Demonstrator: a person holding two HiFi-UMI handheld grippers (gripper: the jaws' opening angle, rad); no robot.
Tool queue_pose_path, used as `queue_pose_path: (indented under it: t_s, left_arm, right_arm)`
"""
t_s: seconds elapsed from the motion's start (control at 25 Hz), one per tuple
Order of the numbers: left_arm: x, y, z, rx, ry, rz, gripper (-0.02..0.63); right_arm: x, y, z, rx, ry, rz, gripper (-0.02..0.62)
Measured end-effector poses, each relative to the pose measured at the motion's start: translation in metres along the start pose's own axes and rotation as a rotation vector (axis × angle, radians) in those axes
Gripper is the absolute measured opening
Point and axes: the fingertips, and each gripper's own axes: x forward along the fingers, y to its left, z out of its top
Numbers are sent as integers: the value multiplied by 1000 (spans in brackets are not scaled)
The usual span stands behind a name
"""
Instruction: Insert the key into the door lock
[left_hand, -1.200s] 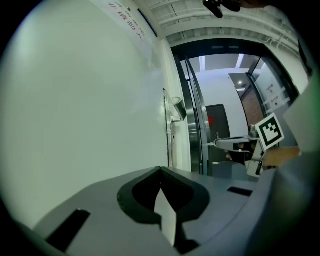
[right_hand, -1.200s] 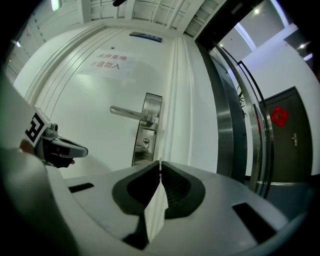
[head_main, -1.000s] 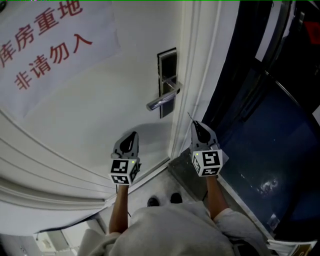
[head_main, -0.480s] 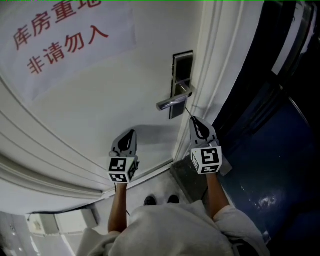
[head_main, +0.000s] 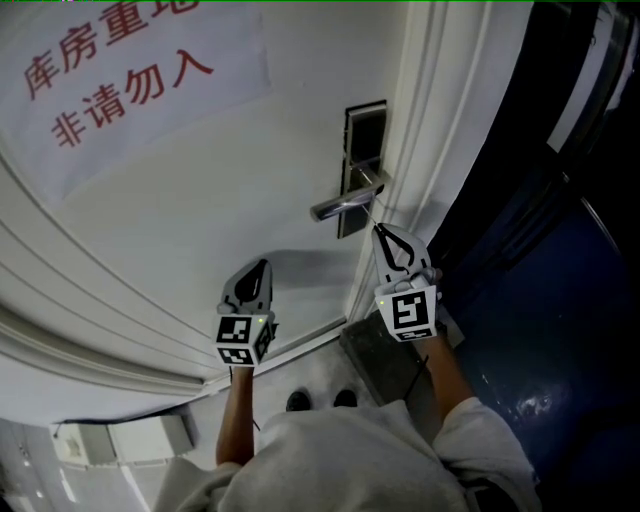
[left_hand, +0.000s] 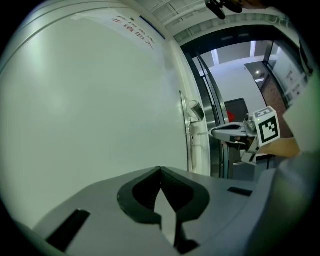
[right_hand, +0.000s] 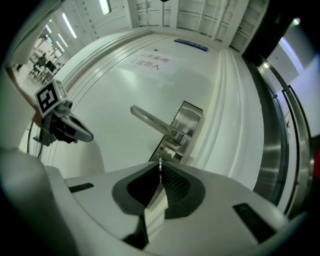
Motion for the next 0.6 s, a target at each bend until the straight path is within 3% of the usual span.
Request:
queue_pose_path:
  t_s: [0.32,0.48,0.6]
  left_arm:
    - [7,-4,-2,1,9,-12,17]
    - [10,-4,-3,0,13,-14,17]
    - [12,-6,-5,0,15,-20,17]
  right_arm:
    - [6,12,-12,-555,53,15,29]
    - [9,13,-19,-752,65,1,29]
    - [11,13,-22,-825,70,-3,29]
